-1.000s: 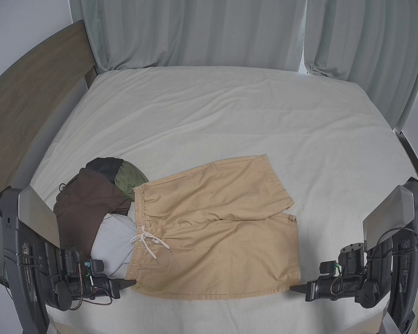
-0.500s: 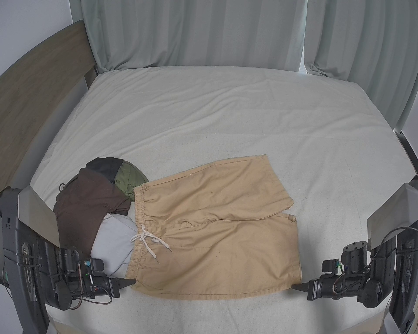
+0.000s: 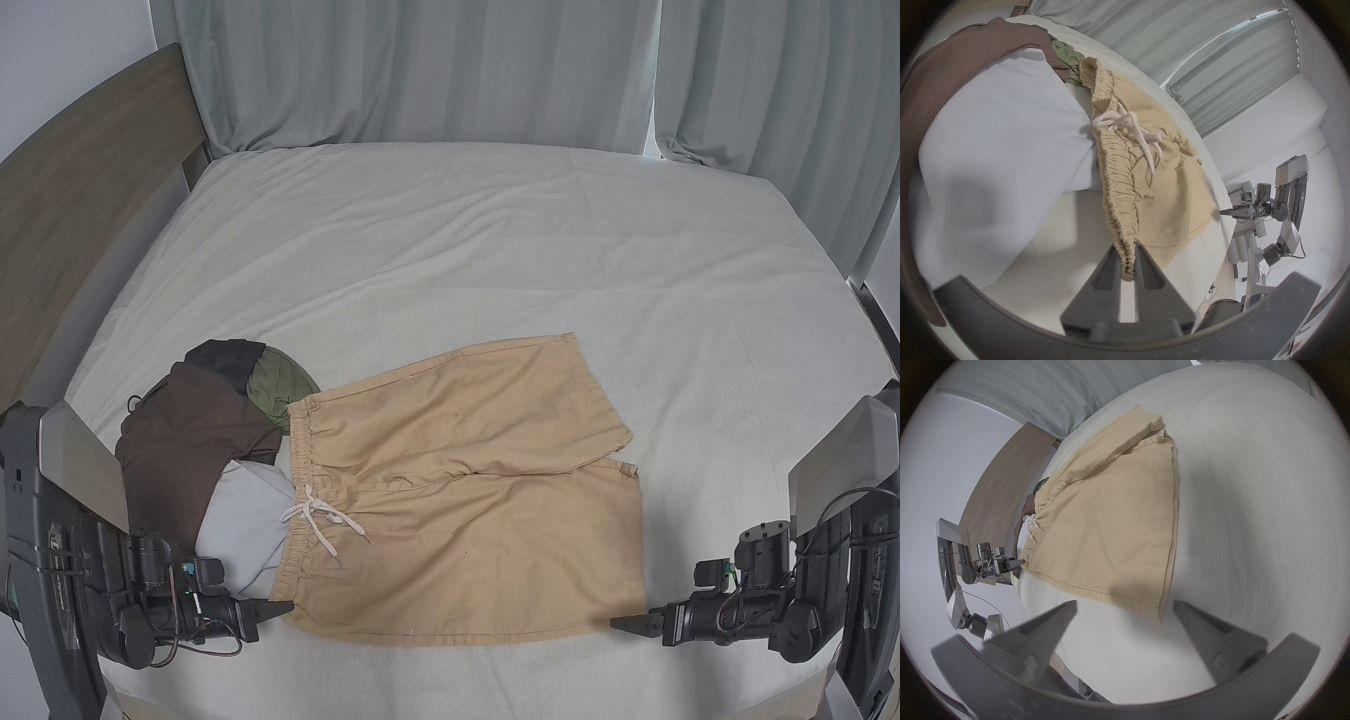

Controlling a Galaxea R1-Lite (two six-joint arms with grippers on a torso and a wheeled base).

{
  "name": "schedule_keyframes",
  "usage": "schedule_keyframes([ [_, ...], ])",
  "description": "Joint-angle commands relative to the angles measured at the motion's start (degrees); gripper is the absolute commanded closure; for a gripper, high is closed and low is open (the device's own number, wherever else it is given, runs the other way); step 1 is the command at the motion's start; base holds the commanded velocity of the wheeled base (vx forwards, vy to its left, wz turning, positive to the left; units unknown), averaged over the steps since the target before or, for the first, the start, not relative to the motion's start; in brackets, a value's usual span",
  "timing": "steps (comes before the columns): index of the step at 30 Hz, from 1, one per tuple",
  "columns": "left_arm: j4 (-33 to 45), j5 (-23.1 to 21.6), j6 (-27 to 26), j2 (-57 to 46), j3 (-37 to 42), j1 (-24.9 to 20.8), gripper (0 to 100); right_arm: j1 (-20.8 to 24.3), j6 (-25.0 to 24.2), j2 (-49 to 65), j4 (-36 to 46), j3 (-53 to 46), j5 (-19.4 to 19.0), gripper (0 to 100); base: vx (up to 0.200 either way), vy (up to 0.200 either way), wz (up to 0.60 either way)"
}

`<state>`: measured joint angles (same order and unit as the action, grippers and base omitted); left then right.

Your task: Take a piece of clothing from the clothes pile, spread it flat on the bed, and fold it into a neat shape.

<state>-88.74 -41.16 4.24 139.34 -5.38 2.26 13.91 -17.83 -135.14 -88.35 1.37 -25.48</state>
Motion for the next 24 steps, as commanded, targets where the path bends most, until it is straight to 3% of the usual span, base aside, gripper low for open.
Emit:
schedule_keyframes([
  [1, -0.03, 0.02, -0.02, 0.06, 0.19, 0.03, 100, 0.07, -0.01, -0.47, 0.02, 0.22, -0.01, 0, 0.0, 0.0, 0.0],
  [5, -0.03, 0.02, -0.02, 0.06, 0.19, 0.03, 100, 0.07, -0.01, -0.65, -0.07, 0.39, -0.01, 0, 0.0, 0.0, 0.0],
  [6, -0.03, 0.02, -0.02, 0.06, 0.19, 0.03, 100, 0.07, -0.01, -0.65, -0.07, 0.3, -0.01, 100, 0.0, 0.0, 0.0],
  [24, -0.03, -0.68, 0.24, -0.47, -0.16, 0.03, 100, 0.07, -0.01, -0.56, 0.02, -0.13, 0.17, 100, 0.0, 0.0, 0.0],
])
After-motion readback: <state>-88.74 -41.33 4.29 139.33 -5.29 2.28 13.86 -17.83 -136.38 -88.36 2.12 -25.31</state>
